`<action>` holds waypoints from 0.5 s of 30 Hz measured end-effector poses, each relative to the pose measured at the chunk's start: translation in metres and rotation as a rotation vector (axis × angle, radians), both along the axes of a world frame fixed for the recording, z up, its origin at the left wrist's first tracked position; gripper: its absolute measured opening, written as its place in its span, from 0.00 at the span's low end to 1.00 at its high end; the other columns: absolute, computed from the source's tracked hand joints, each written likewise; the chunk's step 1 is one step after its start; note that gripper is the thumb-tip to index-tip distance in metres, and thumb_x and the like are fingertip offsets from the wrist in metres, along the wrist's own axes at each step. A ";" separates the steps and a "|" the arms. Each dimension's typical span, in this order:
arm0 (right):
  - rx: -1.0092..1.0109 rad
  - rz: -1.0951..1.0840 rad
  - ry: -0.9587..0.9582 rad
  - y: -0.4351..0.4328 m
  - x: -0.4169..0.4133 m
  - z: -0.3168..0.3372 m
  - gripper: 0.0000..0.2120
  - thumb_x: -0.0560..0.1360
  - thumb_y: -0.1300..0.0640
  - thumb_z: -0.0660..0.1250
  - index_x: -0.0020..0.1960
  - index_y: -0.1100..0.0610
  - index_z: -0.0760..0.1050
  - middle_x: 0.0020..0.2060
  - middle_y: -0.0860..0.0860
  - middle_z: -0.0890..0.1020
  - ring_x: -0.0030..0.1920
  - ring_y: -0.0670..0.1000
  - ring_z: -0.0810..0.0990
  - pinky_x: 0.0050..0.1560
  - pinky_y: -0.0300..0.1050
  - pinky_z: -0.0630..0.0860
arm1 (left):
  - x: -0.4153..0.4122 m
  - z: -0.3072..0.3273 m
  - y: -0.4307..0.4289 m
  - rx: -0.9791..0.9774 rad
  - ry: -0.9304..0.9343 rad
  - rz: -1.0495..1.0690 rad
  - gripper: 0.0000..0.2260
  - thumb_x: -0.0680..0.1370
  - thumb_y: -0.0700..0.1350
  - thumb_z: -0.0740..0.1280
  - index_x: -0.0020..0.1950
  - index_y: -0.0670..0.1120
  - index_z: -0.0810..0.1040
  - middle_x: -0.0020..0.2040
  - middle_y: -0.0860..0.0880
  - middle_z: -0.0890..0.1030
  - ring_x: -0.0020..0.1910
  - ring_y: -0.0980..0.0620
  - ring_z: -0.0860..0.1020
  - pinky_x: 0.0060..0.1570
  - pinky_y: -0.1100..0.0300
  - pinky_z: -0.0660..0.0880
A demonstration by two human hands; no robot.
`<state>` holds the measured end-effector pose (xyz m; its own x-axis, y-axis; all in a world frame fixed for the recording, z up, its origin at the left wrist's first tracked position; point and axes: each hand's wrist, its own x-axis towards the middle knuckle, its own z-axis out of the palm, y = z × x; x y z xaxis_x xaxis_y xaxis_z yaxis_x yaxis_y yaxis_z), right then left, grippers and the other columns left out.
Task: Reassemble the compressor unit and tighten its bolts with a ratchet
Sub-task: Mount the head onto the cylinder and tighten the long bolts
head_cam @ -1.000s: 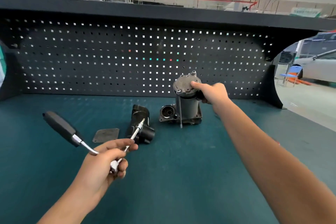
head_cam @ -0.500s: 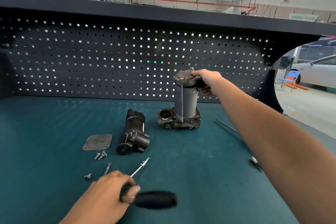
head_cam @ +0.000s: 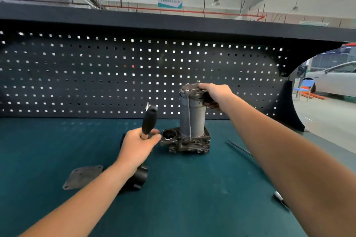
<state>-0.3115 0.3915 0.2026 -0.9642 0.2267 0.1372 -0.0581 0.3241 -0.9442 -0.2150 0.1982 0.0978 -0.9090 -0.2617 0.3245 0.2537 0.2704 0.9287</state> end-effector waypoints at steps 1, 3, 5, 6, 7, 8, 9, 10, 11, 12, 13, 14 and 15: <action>-0.004 0.000 -0.005 0.000 -0.002 0.001 0.17 0.70 0.45 0.70 0.42 0.59 0.73 0.30 0.53 0.77 0.18 0.47 0.73 0.22 0.35 0.66 | -0.015 -0.001 0.007 0.029 -0.011 -0.006 0.07 0.73 0.37 0.69 0.38 0.49 0.79 0.36 0.47 0.79 0.35 0.50 0.73 0.42 0.57 0.71; -0.010 0.010 -0.010 0.002 -0.004 0.003 0.16 0.71 0.46 0.69 0.39 0.59 0.72 0.26 0.52 0.77 0.14 0.45 0.71 0.19 0.32 0.65 | -0.039 -0.003 0.022 0.118 -0.040 -0.023 0.07 0.73 0.37 0.69 0.37 0.47 0.78 0.35 0.47 0.77 0.35 0.49 0.71 0.41 0.57 0.69; -0.019 0.024 -0.009 0.003 -0.005 0.004 0.16 0.72 0.47 0.69 0.36 0.58 0.71 0.18 0.50 0.75 0.12 0.45 0.69 0.15 0.28 0.60 | -0.056 -0.007 0.032 0.214 -0.075 -0.039 0.05 0.73 0.37 0.69 0.37 0.43 0.77 0.32 0.49 0.75 0.31 0.51 0.69 0.35 0.60 0.69; -0.028 0.031 -0.009 0.004 -0.005 0.004 0.16 0.72 0.47 0.69 0.36 0.58 0.70 0.16 0.50 0.74 0.12 0.44 0.68 0.15 0.27 0.58 | -0.062 -0.009 0.036 0.251 -0.084 -0.041 0.04 0.73 0.37 0.69 0.38 0.41 0.77 0.31 0.50 0.74 0.29 0.52 0.69 0.32 0.61 0.68; -0.034 0.036 -0.010 0.004 -0.004 0.005 0.15 0.72 0.48 0.69 0.36 0.58 0.71 0.18 0.51 0.75 0.11 0.44 0.68 0.15 0.27 0.58 | -0.066 -0.010 0.038 0.281 -0.085 -0.042 0.04 0.73 0.38 0.69 0.40 0.40 0.76 0.31 0.50 0.74 0.28 0.53 0.68 0.31 0.62 0.68; -0.032 0.037 -0.012 0.004 -0.002 0.005 0.15 0.72 0.48 0.69 0.37 0.58 0.71 0.23 0.52 0.76 0.11 0.44 0.68 0.15 0.27 0.58 | -0.069 -0.010 0.039 0.300 -0.081 -0.045 0.03 0.73 0.38 0.69 0.43 0.41 0.75 0.31 0.50 0.74 0.28 0.53 0.68 0.31 0.63 0.69; -0.025 0.036 -0.012 0.004 0.000 0.004 0.15 0.72 0.47 0.69 0.37 0.58 0.71 0.26 0.53 0.76 0.11 0.44 0.68 0.15 0.27 0.58 | -0.070 -0.010 0.039 0.308 -0.072 -0.050 0.04 0.74 0.39 0.69 0.44 0.42 0.74 0.31 0.50 0.74 0.28 0.54 0.69 0.31 0.64 0.69; -0.018 0.035 -0.009 0.004 0.002 0.004 0.15 0.72 0.47 0.69 0.37 0.58 0.71 0.28 0.53 0.76 0.11 0.44 0.68 0.15 0.27 0.58 | -0.071 -0.009 0.039 0.312 -0.058 -0.057 0.05 0.74 0.39 0.69 0.43 0.42 0.74 0.31 0.50 0.74 0.28 0.54 0.69 0.31 0.65 0.69; -0.019 0.037 -0.003 0.003 0.004 0.004 0.15 0.71 0.47 0.70 0.37 0.58 0.71 0.29 0.53 0.75 0.12 0.44 0.68 0.15 0.27 0.58 | -0.071 -0.007 0.038 0.319 -0.044 -0.068 0.05 0.74 0.40 0.69 0.41 0.41 0.74 0.32 0.51 0.74 0.29 0.55 0.69 0.31 0.65 0.69; -0.024 0.041 0.004 0.003 0.006 0.004 0.16 0.71 0.47 0.70 0.38 0.58 0.71 0.29 0.53 0.75 0.12 0.44 0.68 0.15 0.27 0.58 | -0.070 -0.004 0.039 0.328 -0.027 -0.082 0.05 0.74 0.40 0.70 0.40 0.43 0.76 0.33 0.51 0.74 0.30 0.55 0.70 0.32 0.65 0.69; -0.033 0.046 0.009 0.004 0.008 0.003 0.16 0.71 0.47 0.70 0.39 0.59 0.71 0.29 0.53 0.76 0.12 0.43 0.68 0.15 0.27 0.58 | -0.068 -0.001 0.039 0.337 -0.009 -0.097 0.04 0.73 0.41 0.70 0.41 0.47 0.77 0.33 0.52 0.74 0.30 0.56 0.70 0.32 0.65 0.69; -0.041 0.049 0.012 0.003 0.010 0.001 0.17 0.70 0.46 0.71 0.41 0.59 0.71 0.29 0.53 0.76 0.12 0.43 0.68 0.15 0.27 0.58 | -0.067 0.002 0.041 0.341 0.008 -0.114 0.04 0.73 0.41 0.71 0.43 0.49 0.77 0.33 0.53 0.75 0.31 0.57 0.71 0.32 0.66 0.69; -0.049 0.050 0.016 0.004 0.012 -0.002 0.18 0.70 0.45 0.71 0.43 0.59 0.71 0.30 0.52 0.76 0.13 0.42 0.69 0.15 0.27 0.58 | -0.065 0.005 0.042 0.344 0.023 -0.135 0.05 0.73 0.42 0.71 0.44 0.50 0.77 0.33 0.55 0.77 0.30 0.59 0.72 0.31 0.68 0.70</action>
